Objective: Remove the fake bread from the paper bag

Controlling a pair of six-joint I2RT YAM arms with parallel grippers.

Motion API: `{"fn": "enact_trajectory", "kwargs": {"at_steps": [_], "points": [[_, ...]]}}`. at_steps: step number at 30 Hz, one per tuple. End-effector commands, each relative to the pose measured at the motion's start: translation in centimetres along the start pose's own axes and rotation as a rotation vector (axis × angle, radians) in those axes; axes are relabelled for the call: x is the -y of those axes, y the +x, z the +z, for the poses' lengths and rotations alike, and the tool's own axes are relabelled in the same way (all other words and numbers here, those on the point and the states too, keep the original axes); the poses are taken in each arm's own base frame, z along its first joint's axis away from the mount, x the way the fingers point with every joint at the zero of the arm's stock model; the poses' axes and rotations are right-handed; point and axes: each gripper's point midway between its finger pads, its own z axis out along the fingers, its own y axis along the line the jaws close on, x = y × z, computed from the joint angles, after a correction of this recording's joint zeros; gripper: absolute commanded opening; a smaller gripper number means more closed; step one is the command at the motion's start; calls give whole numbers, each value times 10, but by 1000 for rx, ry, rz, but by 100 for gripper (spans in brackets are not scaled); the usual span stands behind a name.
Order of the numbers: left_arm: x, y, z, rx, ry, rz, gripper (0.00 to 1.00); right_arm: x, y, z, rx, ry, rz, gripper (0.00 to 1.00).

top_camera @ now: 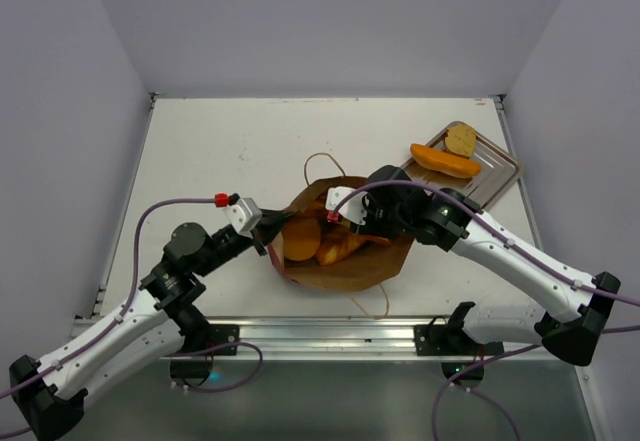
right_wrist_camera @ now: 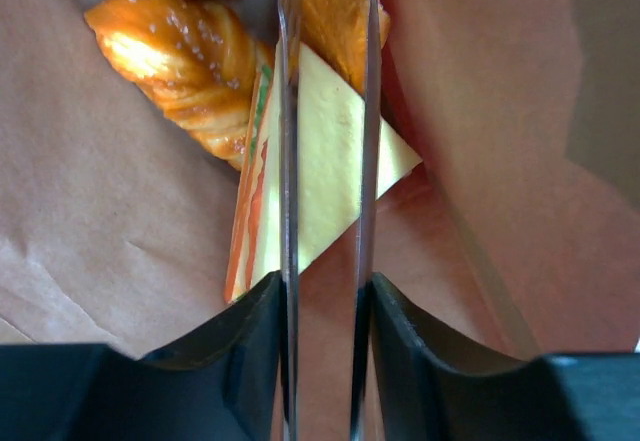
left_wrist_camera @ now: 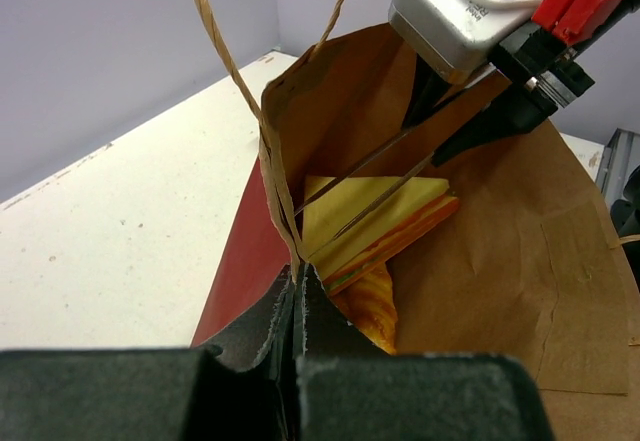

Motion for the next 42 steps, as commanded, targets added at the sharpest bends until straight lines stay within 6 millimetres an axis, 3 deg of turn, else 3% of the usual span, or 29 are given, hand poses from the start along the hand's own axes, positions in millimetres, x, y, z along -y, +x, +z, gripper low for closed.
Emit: {"fn": "enact_trajectory", "kwargs": {"at_steps": [1, 8, 10, 22, 34, 42], "points": [[0, -22, -2, 50, -7, 22, 0, 2, -6, 1, 24, 15, -26, 38], [-6, -24, -3, 63, -43, 16, 0, -1, -9, -3, 37, -9, -28, 15], [-10, -27, -4, 72, -63, 12, 0, 1, -11, -8, 54, -1, -22, 12], [-64, -27, -18, 56, -397, -57, 0, 14, -30, -64, 224, 14, 49, 6], [-88, -20, -20, 14, -554, -108, 0, 37, -50, -118, 419, 52, 140, 4], [-96, -9, -19, -31, -597, -98, 0, 80, -69, -171, 579, 158, 252, 3]]}}
